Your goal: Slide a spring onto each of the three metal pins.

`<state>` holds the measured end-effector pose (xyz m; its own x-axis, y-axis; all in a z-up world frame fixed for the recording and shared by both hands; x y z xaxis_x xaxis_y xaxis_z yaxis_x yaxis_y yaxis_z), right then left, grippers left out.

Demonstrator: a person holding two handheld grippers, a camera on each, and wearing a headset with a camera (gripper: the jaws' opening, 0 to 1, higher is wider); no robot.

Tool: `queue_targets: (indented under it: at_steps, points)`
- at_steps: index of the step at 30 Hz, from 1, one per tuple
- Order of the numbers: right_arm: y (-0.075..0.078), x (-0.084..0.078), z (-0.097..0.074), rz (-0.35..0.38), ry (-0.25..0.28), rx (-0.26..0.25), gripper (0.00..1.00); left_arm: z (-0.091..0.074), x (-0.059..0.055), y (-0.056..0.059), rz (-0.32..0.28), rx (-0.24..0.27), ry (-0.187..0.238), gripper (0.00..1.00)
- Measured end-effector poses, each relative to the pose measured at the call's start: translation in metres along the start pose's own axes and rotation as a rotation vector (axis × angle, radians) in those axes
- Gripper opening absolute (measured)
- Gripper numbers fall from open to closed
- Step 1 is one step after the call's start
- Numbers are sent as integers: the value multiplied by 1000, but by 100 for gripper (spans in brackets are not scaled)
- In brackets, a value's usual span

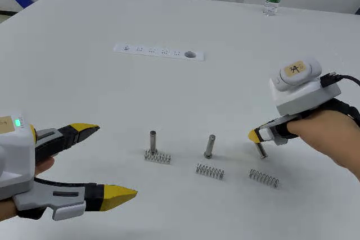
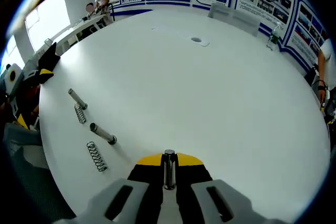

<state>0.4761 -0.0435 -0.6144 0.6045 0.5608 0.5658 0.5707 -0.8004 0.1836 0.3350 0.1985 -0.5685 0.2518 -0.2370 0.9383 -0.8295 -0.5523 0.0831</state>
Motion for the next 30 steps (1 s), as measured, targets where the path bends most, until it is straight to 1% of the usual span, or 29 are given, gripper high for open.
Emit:
queue_targets:
  at_steps: [5,15,25,30]
  points:
    - [-2,1,-4,3,14,1,9,0,0,1,2,-3,-2,89]
    - [-5,-3,-12,18,37,3,9,1,2,1,6,-3,-1,89]
    - [-7,-10,-21,28,56,1,9,2,2,2,7,-5,1,89]
    - [-7,-13,-23,29,75,1,9,2,3,2,8,-5,2,89]
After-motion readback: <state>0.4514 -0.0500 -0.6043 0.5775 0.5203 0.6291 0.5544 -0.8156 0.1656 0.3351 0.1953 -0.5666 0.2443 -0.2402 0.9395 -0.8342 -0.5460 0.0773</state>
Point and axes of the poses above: the centre of the closed fingertips' face, and the gripper's own axes: z roughly forward along the fingers, y roughly to its right, x roughly out of its top, the point moved 2 cm from there along -z, roughly backward along the fingers, and after that the axes turned 12 degrees about -x, right-handed, at the moved point
